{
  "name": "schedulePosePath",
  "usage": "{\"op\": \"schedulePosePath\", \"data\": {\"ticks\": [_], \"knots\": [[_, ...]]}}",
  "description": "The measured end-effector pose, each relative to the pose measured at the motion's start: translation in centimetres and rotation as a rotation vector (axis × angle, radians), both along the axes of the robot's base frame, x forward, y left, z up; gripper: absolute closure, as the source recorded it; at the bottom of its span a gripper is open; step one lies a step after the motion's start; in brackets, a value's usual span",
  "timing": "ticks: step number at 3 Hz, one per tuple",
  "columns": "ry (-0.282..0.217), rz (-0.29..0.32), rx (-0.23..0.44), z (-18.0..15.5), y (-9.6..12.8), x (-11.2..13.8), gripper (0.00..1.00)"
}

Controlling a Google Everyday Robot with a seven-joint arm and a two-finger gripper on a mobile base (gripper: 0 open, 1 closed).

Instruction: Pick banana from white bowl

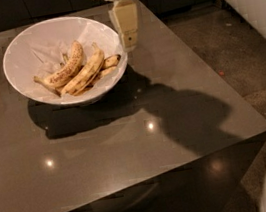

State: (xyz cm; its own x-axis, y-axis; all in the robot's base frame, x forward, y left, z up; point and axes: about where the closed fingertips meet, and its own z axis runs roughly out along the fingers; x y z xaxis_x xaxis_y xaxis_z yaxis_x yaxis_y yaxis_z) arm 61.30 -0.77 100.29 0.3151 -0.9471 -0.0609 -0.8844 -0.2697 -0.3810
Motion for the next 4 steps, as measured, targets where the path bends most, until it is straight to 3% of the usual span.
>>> {"op": "schedulePosePath", "data": {"ticks": [1, 2, 4], "knots": [[-0.002, 0.034, -0.010, 0.2, 1.4, 1.1, 0.10], [0.014, 0.047, -0.009, -0.4, 2.3, 2.0, 0.27], [0.060, 0.041, -0.021, -3.1, 3.0, 3.2, 0.35]]}}
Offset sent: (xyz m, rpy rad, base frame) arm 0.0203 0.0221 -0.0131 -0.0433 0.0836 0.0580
